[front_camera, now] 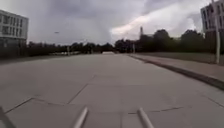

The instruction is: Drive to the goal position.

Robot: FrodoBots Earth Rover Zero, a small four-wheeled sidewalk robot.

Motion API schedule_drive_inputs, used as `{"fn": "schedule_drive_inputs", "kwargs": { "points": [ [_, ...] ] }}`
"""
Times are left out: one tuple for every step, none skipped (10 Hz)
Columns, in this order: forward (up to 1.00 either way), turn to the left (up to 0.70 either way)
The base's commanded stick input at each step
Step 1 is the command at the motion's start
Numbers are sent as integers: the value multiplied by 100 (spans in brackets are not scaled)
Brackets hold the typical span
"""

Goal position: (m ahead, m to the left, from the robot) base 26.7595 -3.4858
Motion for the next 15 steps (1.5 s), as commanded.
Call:
{"fn": "schedule_drive_inputs", "kwargs": {
  "points": [
    [100,0],
    [100,0],
    [100,0],
    [100,-15],
    [100,-27],
    [100,-27],
    [100,-27],
    [100,-27],
    [100,-27],
    [100,-27],
    [100,-27],
    [100,-27],
    [100,-27],
    [100,-27],
    [100,-27]
  ]
}}
